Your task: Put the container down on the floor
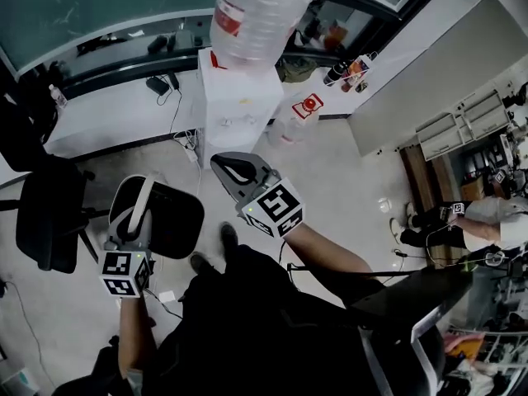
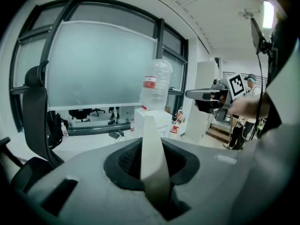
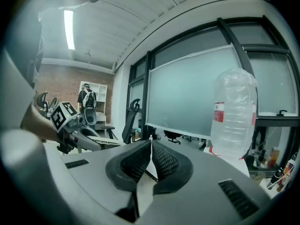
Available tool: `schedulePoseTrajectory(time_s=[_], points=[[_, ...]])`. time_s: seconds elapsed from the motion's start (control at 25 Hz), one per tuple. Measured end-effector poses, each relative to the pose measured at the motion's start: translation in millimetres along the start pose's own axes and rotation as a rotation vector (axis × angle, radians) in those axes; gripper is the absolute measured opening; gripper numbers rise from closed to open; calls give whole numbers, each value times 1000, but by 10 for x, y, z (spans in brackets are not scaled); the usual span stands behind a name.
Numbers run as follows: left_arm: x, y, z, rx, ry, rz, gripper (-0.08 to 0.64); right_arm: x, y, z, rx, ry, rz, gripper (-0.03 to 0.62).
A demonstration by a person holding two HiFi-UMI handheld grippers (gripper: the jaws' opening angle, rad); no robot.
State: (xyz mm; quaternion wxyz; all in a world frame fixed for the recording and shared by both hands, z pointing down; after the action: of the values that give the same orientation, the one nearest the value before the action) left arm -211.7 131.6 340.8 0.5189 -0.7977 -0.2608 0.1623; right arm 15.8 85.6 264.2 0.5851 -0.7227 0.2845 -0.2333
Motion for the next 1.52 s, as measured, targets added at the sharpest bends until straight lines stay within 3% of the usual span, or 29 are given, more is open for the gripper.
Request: schedulePoseTrajectory(time_s=[0.32,0.56,0.68,0.88,1.0,1.16,1.52], points=[[-92,133,-471,-43,-43,-63,84,328,-62,-464,-36,139,59,9],[-128,148,-895,-131,-106,-139,85,551,-114,-830,-77,286,106,11],[-147,120,-1077,-172,-143,-169,85,619,-208,-996,-112,381,144,64],[-117,108,-1428,-201,-212,-247,86,634,-485,-1194,-205,602,312,138],[-140,96,-1593,-207,-260,-296,84,577,-684,-1349,-271,683,426,164],[-231,-13,-1770,-231,-336,-347,86,553,-909,-1577,-342,717,501,170],[-529,-524,-2169,-304,-492,-425,86,569,-1459,-2078,-519,742,496,167]])
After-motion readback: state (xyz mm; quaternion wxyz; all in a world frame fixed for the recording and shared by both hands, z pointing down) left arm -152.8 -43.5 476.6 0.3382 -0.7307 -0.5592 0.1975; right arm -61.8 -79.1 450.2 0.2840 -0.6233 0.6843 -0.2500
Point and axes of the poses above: the fingertips, and each gripper's own axes: z backward along the fingers, x to its right, y out of its top, the point moved 5 cm from there along z, backward along the fingers, and after that the axes turned 6 degrees about -z, right-handed, at the moved point
